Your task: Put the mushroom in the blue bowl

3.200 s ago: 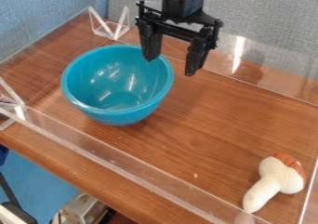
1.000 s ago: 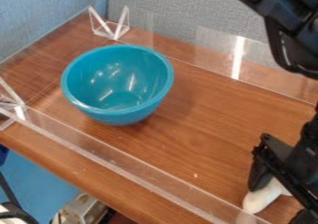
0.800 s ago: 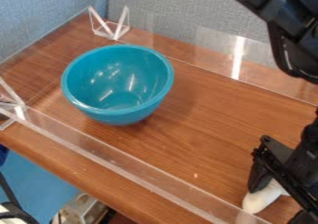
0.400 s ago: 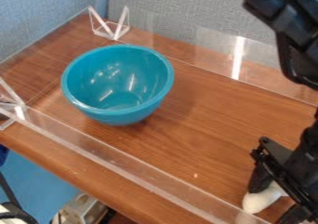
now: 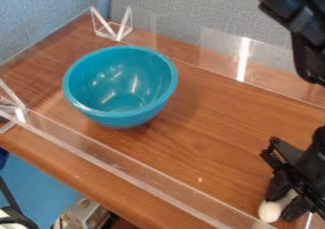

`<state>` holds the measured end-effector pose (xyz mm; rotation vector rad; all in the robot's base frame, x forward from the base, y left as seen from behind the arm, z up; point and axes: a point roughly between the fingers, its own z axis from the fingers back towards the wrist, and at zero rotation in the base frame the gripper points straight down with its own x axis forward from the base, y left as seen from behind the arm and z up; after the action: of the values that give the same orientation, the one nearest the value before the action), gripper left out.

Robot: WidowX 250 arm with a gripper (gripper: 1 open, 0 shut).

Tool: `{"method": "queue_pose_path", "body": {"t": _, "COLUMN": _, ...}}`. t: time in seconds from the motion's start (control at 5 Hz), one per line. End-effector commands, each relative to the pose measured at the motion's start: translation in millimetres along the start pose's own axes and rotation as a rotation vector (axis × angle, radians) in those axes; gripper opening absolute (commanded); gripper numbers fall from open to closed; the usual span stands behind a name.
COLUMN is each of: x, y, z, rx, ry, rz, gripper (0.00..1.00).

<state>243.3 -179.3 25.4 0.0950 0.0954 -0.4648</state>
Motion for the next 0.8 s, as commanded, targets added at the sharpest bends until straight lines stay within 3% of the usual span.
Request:
{"method": "queue_pose_path", "body": {"t": 0.0, "x": -0.7, "y": -6.4, "z": 18.7, "rx": 0.004, "ry": -0.053, "rz": -0.095, "gripper": 0.00}}
{"method": "queue_pose_path", "body": {"t": 0.2, "x": -3.2, "y": 1.6, "z": 29.4, "rx": 0.018, "ry": -0.066, "rz": -0.137, "gripper": 0.00}}
{"method": "queue_pose_path", "body": {"t": 0.6, "x": 9.4, "y": 10.8, "z": 52.6, "rx": 0.049, "ry": -0.094, "rz": -0.220, "gripper": 0.00}}
